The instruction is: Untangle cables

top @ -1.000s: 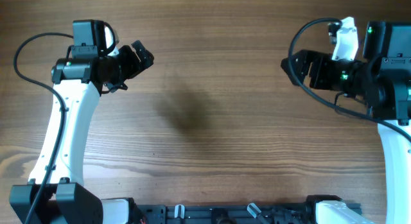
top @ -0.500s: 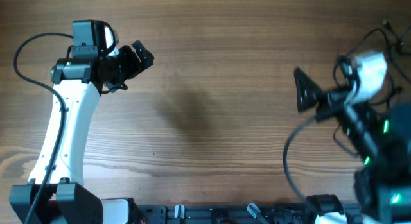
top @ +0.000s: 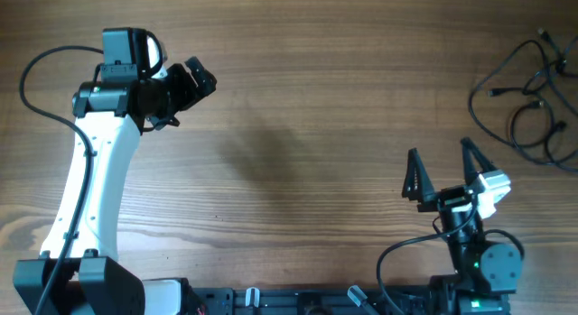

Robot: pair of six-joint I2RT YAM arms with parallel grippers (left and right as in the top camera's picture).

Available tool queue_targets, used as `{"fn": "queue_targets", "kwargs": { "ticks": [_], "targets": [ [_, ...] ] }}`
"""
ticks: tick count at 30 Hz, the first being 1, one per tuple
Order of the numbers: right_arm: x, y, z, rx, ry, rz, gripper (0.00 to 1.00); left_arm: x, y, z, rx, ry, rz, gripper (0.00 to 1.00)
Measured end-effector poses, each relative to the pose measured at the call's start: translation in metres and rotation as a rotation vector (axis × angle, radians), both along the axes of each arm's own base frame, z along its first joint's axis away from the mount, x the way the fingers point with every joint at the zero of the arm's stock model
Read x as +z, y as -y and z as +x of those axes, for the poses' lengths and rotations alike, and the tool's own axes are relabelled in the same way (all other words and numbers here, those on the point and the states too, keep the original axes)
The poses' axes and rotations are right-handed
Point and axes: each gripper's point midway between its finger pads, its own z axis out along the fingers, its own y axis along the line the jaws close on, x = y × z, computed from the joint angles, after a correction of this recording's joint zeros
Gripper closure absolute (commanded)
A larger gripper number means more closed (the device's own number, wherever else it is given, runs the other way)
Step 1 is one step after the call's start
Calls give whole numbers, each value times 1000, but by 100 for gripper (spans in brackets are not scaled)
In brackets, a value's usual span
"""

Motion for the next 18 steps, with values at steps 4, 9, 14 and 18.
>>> {"fn": "queue_targets", "kwargs": {
  "ticks": [4,9,14,18],
  "targets": [
    [-33,1,3,0,-73,22,0,0,0,0,0,-1,0,0],
    [-70,2,4,-7,-223,27,0,0,0,0,0,-1,0,0],
    [-72,3,4,-16,-234,27,0,0,0,0,0,-1,0,0],
    [-73,3,4,-16,-235,27,0,0,0,0,0,-1,0,0]
  ]
}}
